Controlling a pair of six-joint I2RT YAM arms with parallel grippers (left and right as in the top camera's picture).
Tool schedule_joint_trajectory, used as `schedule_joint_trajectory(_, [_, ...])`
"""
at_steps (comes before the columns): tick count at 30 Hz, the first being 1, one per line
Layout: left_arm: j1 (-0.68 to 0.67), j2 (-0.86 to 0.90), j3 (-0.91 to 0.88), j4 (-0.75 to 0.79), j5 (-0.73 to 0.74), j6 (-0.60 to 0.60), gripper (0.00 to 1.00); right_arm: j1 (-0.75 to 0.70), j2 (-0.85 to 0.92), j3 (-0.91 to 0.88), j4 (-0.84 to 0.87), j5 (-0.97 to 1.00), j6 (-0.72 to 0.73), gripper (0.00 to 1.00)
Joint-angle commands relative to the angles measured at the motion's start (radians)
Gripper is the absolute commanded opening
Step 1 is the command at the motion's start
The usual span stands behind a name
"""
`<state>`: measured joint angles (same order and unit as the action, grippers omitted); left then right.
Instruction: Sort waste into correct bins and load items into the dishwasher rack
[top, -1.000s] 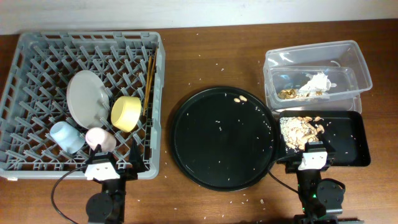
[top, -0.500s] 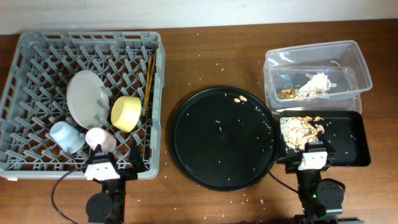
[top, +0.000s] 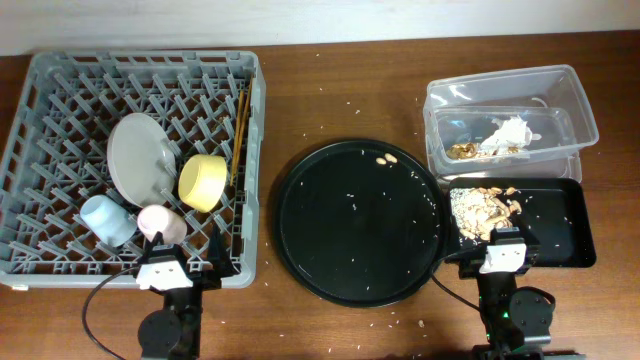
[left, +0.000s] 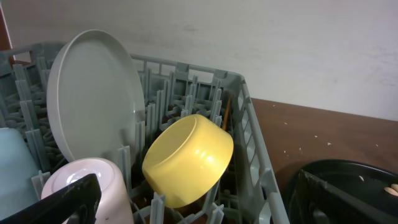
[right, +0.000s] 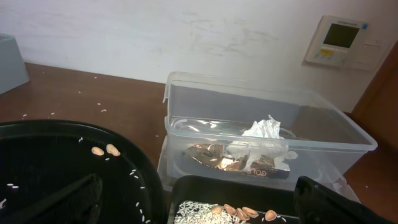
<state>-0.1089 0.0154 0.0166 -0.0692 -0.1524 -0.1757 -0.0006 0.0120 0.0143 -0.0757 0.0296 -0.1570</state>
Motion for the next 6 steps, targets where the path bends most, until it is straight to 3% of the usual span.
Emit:
schedule_joint_trajectory(1, [0.0,-0.01,-0.008,0.002,0.015,0.01,0.99,-0.006,-0.005,-0.009,-0.003,0.006,0.004,0.98])
schedule_joint_trajectory(6, [0.0,-0.01,-0.008,0.002,0.015,0.01,0.99,-0.006,-0.005,-0.009,-0.003,0.006,0.004,0.99])
